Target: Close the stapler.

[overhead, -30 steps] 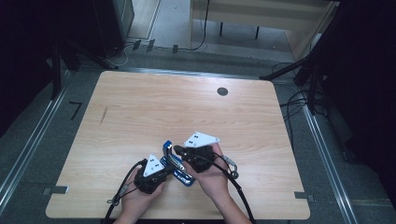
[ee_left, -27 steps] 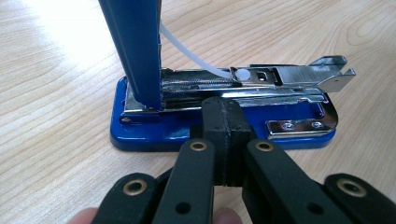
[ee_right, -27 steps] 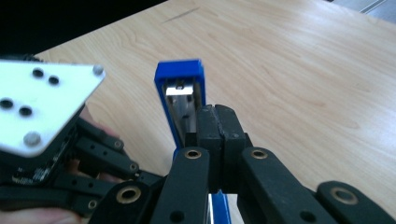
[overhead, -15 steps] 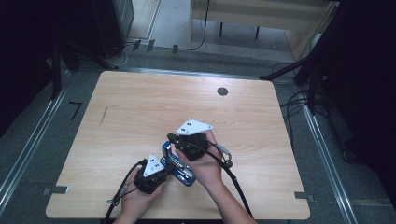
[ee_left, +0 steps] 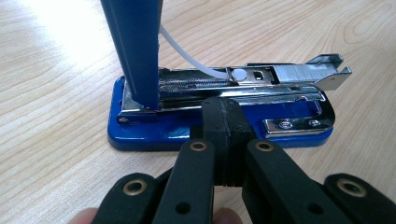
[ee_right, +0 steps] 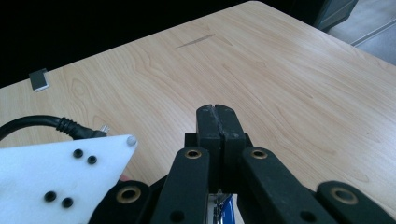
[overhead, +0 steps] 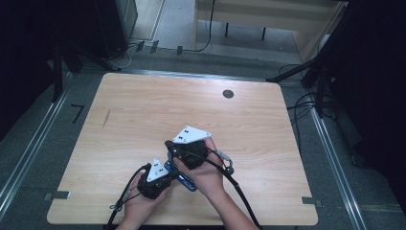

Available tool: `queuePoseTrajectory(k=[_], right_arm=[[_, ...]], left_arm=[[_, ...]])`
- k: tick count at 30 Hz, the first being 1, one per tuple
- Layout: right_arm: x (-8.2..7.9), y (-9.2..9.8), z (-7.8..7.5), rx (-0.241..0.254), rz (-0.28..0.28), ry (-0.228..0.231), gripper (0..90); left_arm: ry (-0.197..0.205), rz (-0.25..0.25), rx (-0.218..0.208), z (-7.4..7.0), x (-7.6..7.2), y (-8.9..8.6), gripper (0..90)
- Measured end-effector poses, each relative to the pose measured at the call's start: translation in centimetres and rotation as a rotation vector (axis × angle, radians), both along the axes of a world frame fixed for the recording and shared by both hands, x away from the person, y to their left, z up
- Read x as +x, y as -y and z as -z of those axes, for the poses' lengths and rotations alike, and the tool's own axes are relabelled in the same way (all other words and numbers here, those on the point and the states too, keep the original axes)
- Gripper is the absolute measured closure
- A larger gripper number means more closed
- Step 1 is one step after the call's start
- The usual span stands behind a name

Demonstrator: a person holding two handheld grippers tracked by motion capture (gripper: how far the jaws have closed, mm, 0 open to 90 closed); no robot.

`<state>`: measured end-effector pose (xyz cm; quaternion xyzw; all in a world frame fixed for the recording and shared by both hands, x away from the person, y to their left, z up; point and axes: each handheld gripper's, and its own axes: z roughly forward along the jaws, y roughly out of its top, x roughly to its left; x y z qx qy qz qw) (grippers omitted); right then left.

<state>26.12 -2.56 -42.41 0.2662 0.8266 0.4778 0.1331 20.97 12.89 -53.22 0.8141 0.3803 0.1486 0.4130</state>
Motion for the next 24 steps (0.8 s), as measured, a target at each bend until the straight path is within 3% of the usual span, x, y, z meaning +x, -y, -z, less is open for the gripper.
queuePoseTrajectory(k=[11, 24], right_arm=[[-1.2, 1.9, 1.0, 0.007, 0.007, -0.014, 90.0], [-2.9, 5.2, 3.7, 0.000, 0.034, -0.058, 90.0]], left_arm=[[-0.001, -0.002, -0.003, 0.0, 0.0, 0.0, 90.0], [-0.018, 0.005, -0.012, 0.0, 0.0, -0.3, 90.0]])
